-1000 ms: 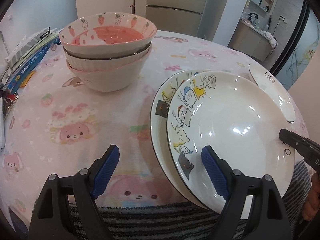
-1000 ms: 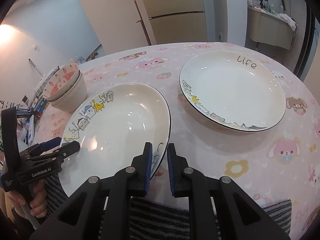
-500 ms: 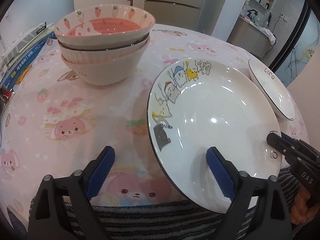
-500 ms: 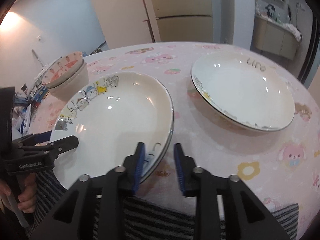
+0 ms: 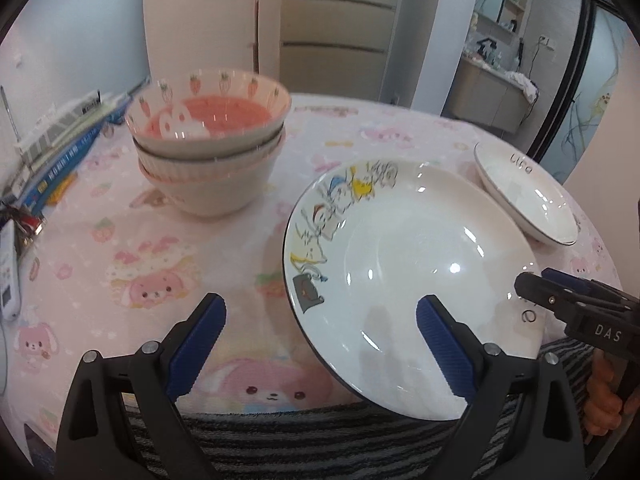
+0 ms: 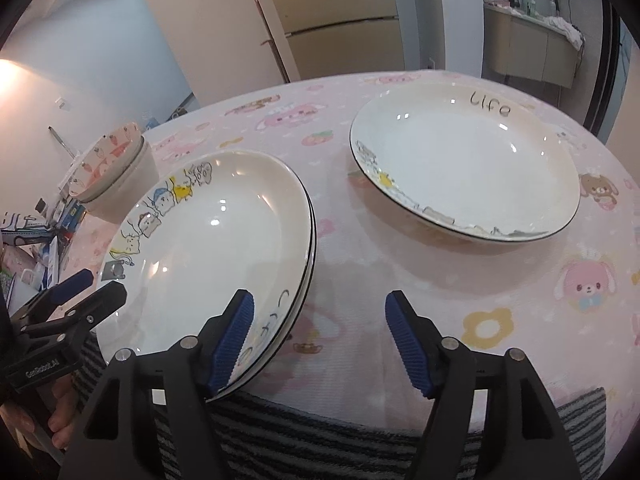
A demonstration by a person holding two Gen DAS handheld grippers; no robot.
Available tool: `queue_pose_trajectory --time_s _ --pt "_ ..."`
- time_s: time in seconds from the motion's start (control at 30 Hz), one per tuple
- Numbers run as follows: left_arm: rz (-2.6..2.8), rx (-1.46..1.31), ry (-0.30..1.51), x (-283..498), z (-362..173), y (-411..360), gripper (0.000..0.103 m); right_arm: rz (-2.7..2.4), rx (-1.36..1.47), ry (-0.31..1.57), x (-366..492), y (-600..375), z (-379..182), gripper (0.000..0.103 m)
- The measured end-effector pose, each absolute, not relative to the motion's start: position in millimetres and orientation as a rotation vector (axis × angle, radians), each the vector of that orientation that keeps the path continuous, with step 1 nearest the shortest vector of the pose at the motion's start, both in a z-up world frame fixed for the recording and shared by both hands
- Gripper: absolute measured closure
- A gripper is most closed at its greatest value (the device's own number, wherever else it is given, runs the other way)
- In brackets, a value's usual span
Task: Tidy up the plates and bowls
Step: 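Raise both open grippers away from the stacked plates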
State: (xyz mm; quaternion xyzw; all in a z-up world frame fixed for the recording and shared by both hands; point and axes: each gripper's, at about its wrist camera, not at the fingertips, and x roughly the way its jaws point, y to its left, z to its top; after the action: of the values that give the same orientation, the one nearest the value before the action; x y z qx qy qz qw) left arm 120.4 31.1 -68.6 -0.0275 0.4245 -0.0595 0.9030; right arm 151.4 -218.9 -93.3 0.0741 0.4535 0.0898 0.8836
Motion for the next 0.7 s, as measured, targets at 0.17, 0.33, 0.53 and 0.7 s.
queue_pose_trajectory --time_s 0.17,0.33,0.53,0.7 --pt "-0.142 -0.051 0.778 109.8 -55.3 31.6 0.004 0.154 0.098 0.809 141.1 -221.1 -71.2 0.017" --pt "-0.142 -0.069 0.627 95.1 -36.9 33.2 0.003 0.083 0.057 0.617 122.7 -228.1 -45.7 0.016" --pt "-0.038 -0.036 0.289 55.6 -5.9 33.3 0.001 0.032 -0.018 0.410 100.2 -224.3 -24.2 0.012" --pt "-0.042 -0.052 0.171 42.9 0.9 41.1 0.001 0.022 -0.141 0.285 82.2 -205.9 -13.8 0.000"
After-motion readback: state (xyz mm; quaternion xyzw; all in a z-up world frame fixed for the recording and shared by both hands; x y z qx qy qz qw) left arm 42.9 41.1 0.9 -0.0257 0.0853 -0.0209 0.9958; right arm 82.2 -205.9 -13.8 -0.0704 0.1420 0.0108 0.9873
